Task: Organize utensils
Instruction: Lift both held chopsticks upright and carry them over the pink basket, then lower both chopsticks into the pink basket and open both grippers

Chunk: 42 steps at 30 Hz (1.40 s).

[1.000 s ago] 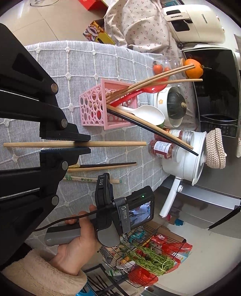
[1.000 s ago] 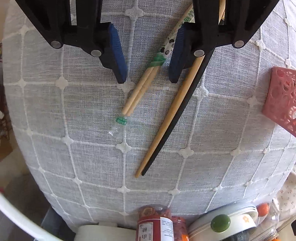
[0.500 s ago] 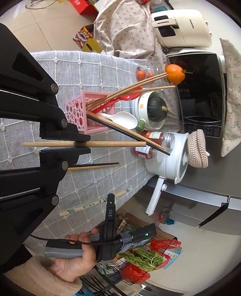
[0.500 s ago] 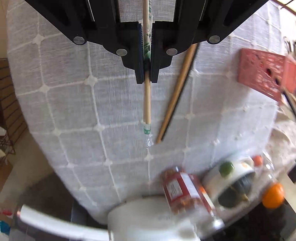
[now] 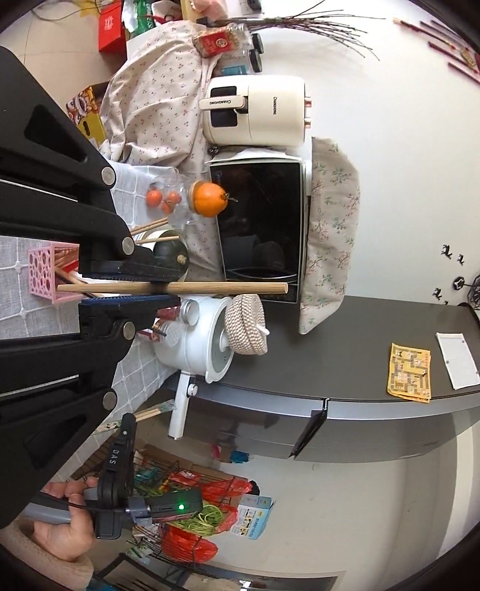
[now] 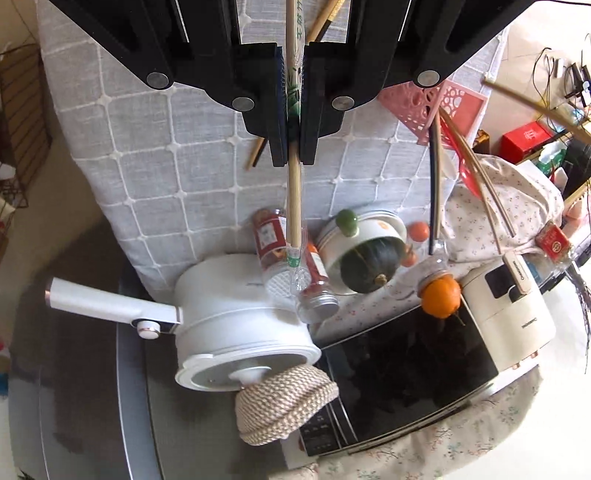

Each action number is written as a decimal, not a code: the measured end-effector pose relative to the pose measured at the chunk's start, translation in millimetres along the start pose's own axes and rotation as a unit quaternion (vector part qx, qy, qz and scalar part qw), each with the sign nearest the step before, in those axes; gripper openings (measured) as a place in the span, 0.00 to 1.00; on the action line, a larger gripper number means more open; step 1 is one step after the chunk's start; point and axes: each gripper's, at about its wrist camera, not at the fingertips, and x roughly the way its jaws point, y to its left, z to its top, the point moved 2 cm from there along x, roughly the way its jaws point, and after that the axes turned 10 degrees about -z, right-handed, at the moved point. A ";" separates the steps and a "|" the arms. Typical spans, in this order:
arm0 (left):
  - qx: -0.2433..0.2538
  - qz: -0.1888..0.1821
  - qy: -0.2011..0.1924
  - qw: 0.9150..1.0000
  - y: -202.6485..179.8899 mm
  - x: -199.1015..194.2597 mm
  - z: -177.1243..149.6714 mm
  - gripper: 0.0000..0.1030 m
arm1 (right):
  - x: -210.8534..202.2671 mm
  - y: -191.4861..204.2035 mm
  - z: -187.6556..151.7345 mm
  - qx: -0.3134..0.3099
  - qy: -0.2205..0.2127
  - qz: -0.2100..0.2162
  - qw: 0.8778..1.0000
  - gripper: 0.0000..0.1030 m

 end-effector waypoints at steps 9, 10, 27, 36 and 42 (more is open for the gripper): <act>-0.025 0.025 0.024 0.999 25.1 42.4 -18.1 0.06 | 1.0 1.9 -4.6 -0.001 -0.004 0.006 1.000 0.04; -0.033 0.025 0.031 0.999 28.7 48.2 -20.8 0.06 | 0.1 2.9 -4.7 -0.002 -0.007 0.008 1.000 0.04; -0.135 0.025 0.135 0.981 69.9 113.0 -62.1 0.09 | -21.3 29.5 -6.4 -0.011 -0.072 0.036 0.997 0.05; -0.128 0.053 0.174 0.975 75.0 89.0 -55.6 0.58 | -37.6 66.0 -1.6 0.031 -0.125 0.053 0.990 0.05; -0.141 0.075 0.240 0.958 99.1 67.8 -74.4 0.64 | -22.7 99.1 0.7 0.070 -0.165 0.039 0.983 0.05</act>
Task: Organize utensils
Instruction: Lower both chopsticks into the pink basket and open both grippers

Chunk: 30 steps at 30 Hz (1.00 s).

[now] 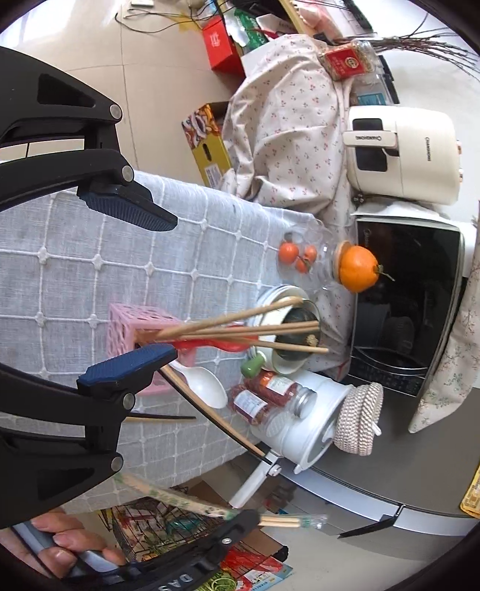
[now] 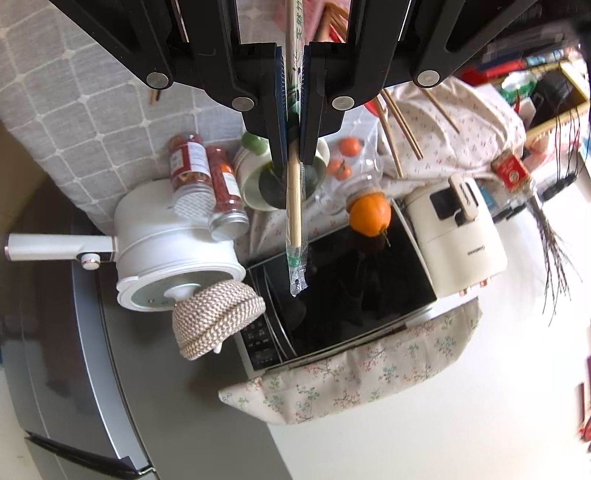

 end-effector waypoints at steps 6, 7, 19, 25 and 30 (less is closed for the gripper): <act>-0.014 -0.009 0.037 0.999 21.5 2.6 -12.5 0.64 | 18.3 31.9 -10.2 0.009 -0.076 -0.024 0.997 0.05; -0.013 -0.009 0.040 0.999 23.2 3.0 -13.7 0.64 | 21.2 35.9 -11.5 0.010 -0.085 -0.028 0.996 0.05; 0.002 -0.016 0.069 0.998 23.4 18.4 -18.4 0.64 | 52.4 53.7 -49.4 -0.026 -0.143 -0.109 0.983 0.05; -0.010 -0.017 0.070 0.997 22.9 21.6 -17.3 0.64 | 44.4 42.7 -62.0 -0.010 -0.125 -0.104 0.987 0.08; -0.008 -0.020 0.072 0.997 16.4 21.7 -19.2 0.64 | 27.5 30.7 -50.8 0.000 -0.104 -0.088 0.991 0.27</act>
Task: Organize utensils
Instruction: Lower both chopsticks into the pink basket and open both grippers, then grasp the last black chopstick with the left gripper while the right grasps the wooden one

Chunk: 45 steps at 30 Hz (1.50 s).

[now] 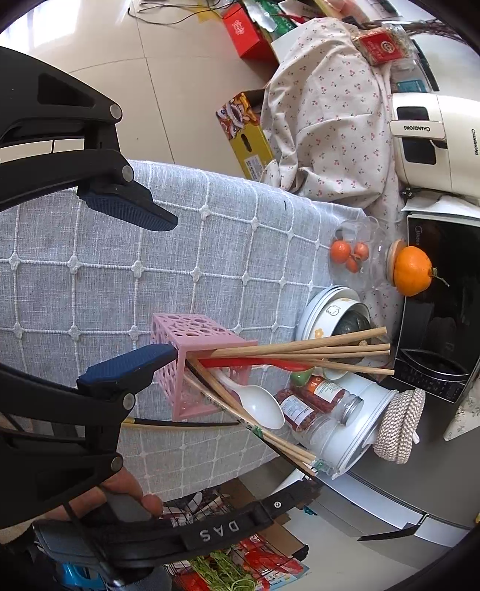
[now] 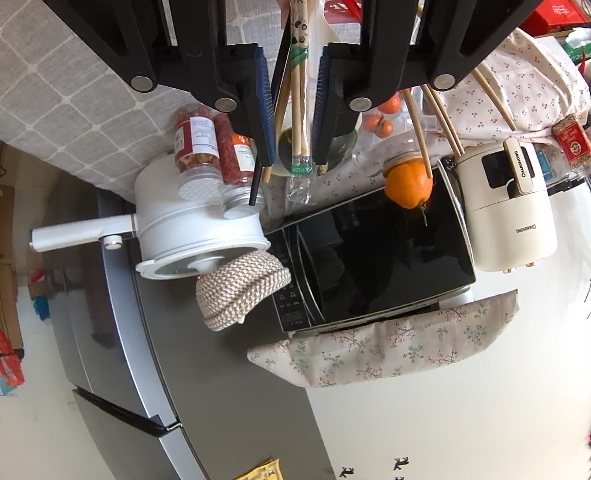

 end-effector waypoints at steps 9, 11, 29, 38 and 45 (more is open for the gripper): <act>0.006 0.006 -0.024 1.000 -21.0 -6.8 -4.4 0.82 | -10.4 -43.4 28.4 -0.015 0.051 -0.023 0.998 0.53; 0.008 0.007 -0.029 1.000 -27.0 -6.6 -5.7 0.84 | -11.0 -54.2 33.6 -0.023 0.064 -0.025 0.997 0.59; 0.034 0.034 0.009 0.999 -58.0 38.2 -23.2 0.90 | 70.6 -161.2 -10.7 -0.019 0.339 -0.075 0.938 0.80; 0.047 0.041 0.034 0.997 -69.3 57.8 -28.6 0.90 | 113.4 -167.3 -57.8 -0.047 0.430 -0.101 0.896 0.80; 0.053 0.044 0.042 0.997 -72.3 65.5 -30.5 0.90 | 132.4 -152.7 -78.0 -0.096 0.450 -0.098 0.882 0.80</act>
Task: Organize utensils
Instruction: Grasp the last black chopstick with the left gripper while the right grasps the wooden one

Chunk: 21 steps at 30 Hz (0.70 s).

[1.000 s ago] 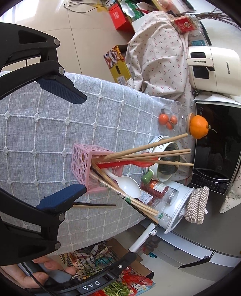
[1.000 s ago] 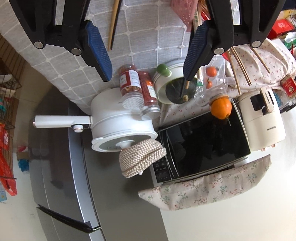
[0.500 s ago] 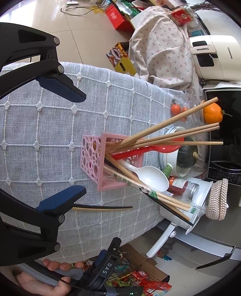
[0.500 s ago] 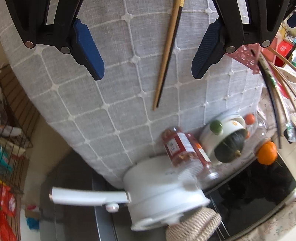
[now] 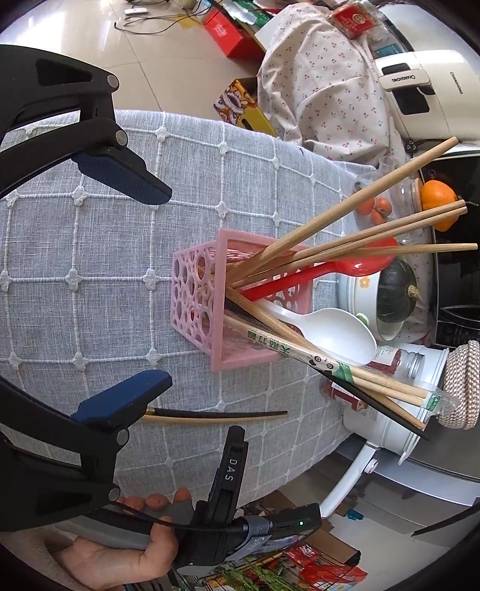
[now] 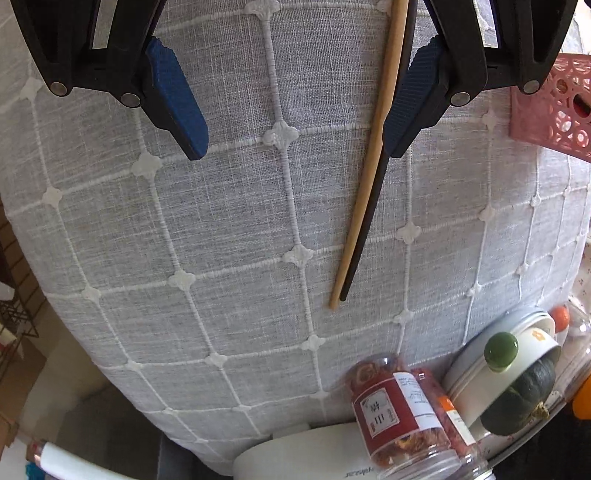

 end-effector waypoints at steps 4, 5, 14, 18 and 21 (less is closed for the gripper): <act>0.003 0.000 0.001 1.000 -1.8 0.2 -0.4 0.90 | 11.1 4.0 1.3 -0.006 0.008 -0.009 1.000 0.80; 0.003 0.000 0.000 1.000 -2.0 0.1 -0.2 0.90 | 11.4 5.5 1.9 -0.012 0.003 -0.017 1.000 0.80; 0.014 0.004 0.000 1.000 -6.2 -0.1 -2.1 0.90 | 14.6 13.8 6.5 -0.032 -0.004 -0.027 0.999 0.80; 0.017 0.002 0.001 1.000 -8.1 0.1 -3.5 0.90 | 15.0 13.7 9.0 -0.044 0.013 -0.039 0.998 0.80; 0.021 0.003 0.000 1.000 -10.6 0.1 -3.8 0.90 | 16.9 17.7 5.0 -0.066 0.010 -0.059 0.996 0.79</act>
